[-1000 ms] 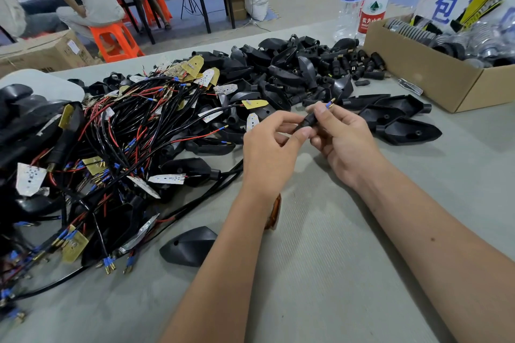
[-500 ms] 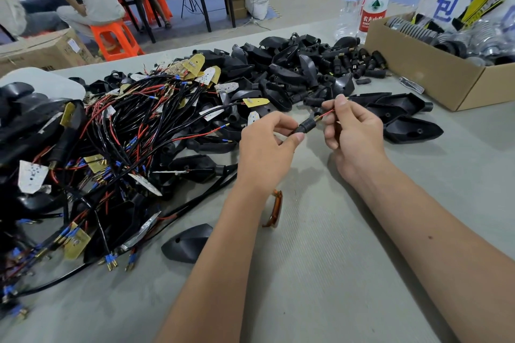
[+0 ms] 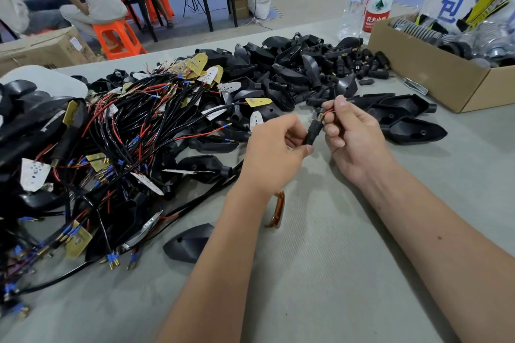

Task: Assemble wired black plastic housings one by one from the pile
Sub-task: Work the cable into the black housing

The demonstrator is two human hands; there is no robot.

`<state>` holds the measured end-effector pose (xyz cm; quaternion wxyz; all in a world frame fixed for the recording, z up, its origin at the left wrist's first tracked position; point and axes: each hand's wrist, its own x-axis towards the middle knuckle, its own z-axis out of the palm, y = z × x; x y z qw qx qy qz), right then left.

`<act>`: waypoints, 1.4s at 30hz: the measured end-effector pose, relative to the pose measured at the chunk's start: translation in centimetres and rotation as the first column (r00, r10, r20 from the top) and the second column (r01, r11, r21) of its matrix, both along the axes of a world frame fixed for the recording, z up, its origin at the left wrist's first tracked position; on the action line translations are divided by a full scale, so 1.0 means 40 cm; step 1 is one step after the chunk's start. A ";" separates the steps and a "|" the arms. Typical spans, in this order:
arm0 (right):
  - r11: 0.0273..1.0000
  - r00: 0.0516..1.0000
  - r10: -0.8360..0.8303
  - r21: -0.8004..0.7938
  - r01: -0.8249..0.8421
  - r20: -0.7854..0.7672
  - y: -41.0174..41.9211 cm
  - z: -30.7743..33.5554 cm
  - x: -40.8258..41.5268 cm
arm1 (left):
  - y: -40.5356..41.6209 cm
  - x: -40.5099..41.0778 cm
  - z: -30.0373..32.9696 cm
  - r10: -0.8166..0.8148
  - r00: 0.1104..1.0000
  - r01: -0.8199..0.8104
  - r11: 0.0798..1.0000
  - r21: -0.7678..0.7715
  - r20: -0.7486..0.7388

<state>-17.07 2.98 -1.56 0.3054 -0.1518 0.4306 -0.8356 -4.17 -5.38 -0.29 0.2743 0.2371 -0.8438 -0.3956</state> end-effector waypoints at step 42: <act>0.993 0.992 -0.083 0.079 0.090 -0.091 -0.009 -0.005 0.021 | -0.058 0.032 0.010 0.189 0.981 -0.187 0.981 0.041 -0.038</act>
